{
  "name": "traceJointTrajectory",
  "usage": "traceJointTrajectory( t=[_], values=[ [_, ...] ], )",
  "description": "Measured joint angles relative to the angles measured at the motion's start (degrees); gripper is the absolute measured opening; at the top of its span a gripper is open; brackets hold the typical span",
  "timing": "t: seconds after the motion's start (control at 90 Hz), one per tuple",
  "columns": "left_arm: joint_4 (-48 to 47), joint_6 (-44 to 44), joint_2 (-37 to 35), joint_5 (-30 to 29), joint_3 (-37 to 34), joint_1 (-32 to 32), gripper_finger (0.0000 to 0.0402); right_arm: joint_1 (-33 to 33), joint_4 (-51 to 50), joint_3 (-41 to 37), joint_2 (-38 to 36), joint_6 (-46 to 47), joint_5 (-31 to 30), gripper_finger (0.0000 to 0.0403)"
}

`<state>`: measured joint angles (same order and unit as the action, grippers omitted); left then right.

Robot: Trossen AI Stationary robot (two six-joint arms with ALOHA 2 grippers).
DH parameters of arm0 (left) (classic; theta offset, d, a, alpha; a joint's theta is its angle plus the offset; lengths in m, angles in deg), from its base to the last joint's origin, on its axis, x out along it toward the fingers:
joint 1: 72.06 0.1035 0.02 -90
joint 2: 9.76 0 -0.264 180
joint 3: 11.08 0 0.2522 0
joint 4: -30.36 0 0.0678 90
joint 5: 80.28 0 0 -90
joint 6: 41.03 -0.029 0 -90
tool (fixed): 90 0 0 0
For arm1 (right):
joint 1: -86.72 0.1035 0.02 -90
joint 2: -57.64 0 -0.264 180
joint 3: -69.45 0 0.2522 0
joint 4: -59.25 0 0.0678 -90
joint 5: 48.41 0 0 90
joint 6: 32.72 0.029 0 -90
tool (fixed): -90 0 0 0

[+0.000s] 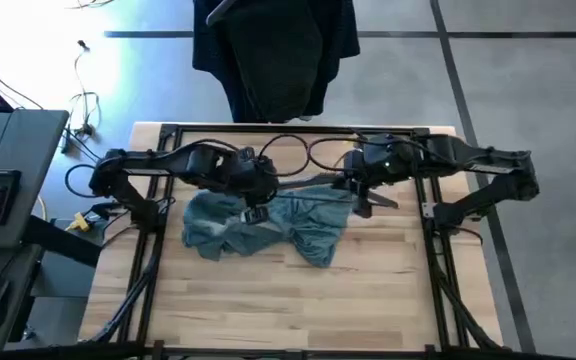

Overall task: Hang clothes
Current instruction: Remove the hanger from the light blue polo shirt

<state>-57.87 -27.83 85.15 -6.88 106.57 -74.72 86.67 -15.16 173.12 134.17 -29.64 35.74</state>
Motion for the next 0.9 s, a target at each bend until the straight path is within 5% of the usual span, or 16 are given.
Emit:
traceJointTrajectory(
  t=[0.278, 0.367, 0.544, 0.744, 0.9],
  values=[
    [-8.1, 0.5, 4.6, 1.0, -0.2, 3.4, 0.0113, -0.4, -26.2, -1.1, -3.6, 8.6, -11.7, 0.0022],
    [-5.1, 0.4, 5.3, 0.7, -0.2, 4.0, 0.0125, -1.2, -25.4, -1.0, -5.4, 12.0, -14.7, 0.0022],
    [20.0, 0.9, 6.2, 3.4, -11.4, 4.5, 0.0141, -2.1, -24.8, -1.2, -10.5, 20.7, -19.8, 0.0022],
    [55.3, 12.4, 11.5, 4.5, -26.9, 5.8, 0.0142, -2.1, -24.2, -1.2, -15.5, 26.8, -24.7, 0.0022],
    [64.6, 21.1, 21.2, 5.1, -30.1, 6.6, 0.012, -2.2, -23.1, -1.2, -17.0, 29.8, -25.1, 0.0022]
  ],
)
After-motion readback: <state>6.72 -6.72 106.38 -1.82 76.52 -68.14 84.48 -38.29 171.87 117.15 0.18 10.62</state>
